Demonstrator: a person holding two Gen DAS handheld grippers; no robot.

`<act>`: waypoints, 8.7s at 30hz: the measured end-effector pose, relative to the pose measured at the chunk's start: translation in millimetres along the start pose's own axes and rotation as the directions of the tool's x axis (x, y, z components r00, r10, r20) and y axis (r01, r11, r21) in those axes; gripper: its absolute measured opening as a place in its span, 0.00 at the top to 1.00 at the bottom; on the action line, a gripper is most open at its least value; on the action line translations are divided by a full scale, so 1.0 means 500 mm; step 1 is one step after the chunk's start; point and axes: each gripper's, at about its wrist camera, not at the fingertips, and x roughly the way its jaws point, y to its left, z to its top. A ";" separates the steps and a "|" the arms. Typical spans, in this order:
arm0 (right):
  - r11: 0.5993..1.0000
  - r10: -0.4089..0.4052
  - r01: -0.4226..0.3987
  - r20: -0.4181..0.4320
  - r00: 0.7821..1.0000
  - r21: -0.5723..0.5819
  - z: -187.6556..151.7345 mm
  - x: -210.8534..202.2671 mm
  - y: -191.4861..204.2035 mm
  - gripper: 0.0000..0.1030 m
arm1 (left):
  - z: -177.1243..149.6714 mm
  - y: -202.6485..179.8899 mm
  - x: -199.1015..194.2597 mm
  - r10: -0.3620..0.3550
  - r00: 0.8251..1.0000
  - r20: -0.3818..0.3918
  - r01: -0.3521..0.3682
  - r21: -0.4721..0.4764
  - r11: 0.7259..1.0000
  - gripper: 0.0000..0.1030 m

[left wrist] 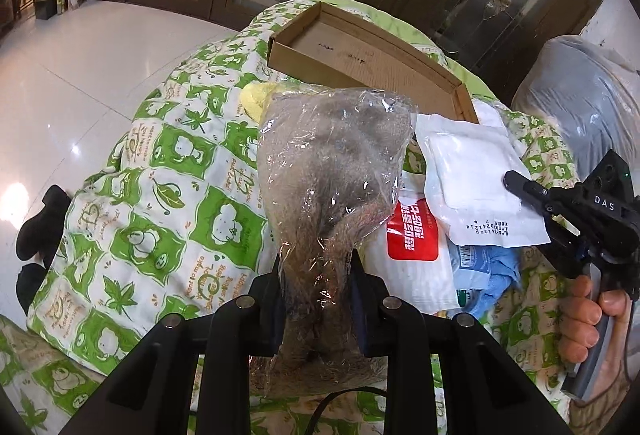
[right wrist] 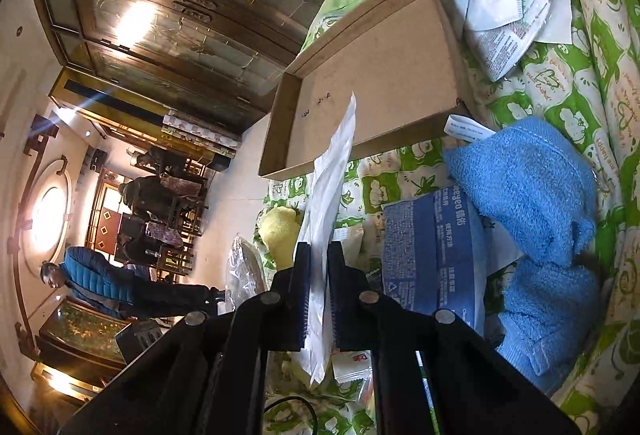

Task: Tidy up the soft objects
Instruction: 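Carry the grey bag and gauze packet over the cardboard box lid with both grippers, then lower both items into the box lid and open both grippers, then move both grippers back to the pile of remaining items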

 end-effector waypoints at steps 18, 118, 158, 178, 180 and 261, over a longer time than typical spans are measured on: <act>1.000 -0.002 0.002 0.023 1.000 -0.019 0.015 -0.019 0.013 0.92 | 0.024 -0.023 -0.020 0.046 0.999 0.017 -0.046 0.030 0.998 0.74; 0.978 -0.206 0.203 0.081 0.975 0.041 0.301 0.106 -0.036 0.92 | 0.402 -0.166 0.173 0.170 0.985 0.026 -0.172 0.242 0.955 0.74; 0.915 -0.386 0.390 0.059 0.921 -0.104 0.351 0.247 -0.008 0.86 | 0.459 -0.131 0.307 0.260 0.965 -0.017 -0.246 0.267 0.932 0.74; 0.871 -0.444 0.462 0.136 0.886 -0.164 0.335 0.226 0.018 0.40 | 0.457 -0.137 0.276 0.293 0.956 0.034 -0.292 0.248 0.924 0.26; 0.871 -0.441 0.462 0.152 0.885 -0.164 0.329 0.213 0.024 0.36 | 0.450 -0.139 0.260 0.293 0.955 0.033 -0.292 0.247 0.924 0.25; 0.822 -0.543 0.528 -0.013 0.840 -0.212 -0.023 0.018 0.027 0.20 | 0.058 -0.185 0.185 0.158 0.965 -0.211 -0.111 0.220 0.969 0.36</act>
